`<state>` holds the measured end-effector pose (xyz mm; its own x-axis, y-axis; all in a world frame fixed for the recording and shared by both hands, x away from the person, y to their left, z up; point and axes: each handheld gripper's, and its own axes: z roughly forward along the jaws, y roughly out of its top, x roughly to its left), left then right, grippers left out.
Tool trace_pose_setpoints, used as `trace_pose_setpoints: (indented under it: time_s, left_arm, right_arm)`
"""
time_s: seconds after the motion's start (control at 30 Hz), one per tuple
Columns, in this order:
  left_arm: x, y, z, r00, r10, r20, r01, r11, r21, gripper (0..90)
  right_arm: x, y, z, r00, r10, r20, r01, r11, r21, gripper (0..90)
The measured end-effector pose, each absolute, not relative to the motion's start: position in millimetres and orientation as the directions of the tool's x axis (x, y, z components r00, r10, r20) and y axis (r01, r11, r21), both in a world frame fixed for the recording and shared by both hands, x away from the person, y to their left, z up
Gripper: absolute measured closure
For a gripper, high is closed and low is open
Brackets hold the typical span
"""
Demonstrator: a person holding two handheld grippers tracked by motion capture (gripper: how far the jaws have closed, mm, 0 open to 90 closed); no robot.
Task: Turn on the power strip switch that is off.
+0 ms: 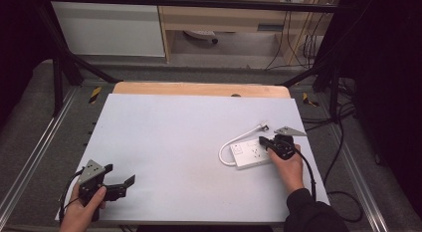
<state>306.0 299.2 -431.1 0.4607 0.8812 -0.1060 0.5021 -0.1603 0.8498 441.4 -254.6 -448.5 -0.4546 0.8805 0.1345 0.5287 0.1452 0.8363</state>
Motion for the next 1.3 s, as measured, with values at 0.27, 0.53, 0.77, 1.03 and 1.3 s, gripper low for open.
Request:
trace_pose_setpoints:
  time_s: [0.27, 0.53, 0.77, 1.03, 1.3]
  left_arm:
    - [306, 299, -431, 0.459, 0.882, -0.107, 0.503, -0.159, 0.85, 6.3]
    - [306, 299, -431, 0.459, 0.882, -0.107, 0.503, -0.158, 0.85, 6.2]
    - [306, 299, -431, 0.458, 0.882, -0.107, 0.503, -0.158, 0.85, 6.3]
    - [306, 299, -431, 0.457, 0.883, -0.108, 0.504, -0.157, 0.849, 6.3]
    - [306, 299, -431, 0.457, 0.883, -0.108, 0.504, -0.157, 0.849, 6.2]
  right_arm:
    - [442, -256, -448, -0.453, 0.881, 0.134, 0.531, 0.146, 0.835, 90.0]
    - [442, -257, -447, -0.453, 0.881, 0.137, 0.527, 0.141, 0.838, 90.0]
    - [441, -257, -445, -0.449, 0.883, 0.139, 0.523, 0.134, 0.842, 90.0]
    - [440, -258, -441, -0.446, 0.883, 0.147, 0.512, 0.117, 0.851, 89.6]
    - [439, -258, -435, -0.453, 0.88, 0.142, 0.503, 0.121, 0.856, 84.5]
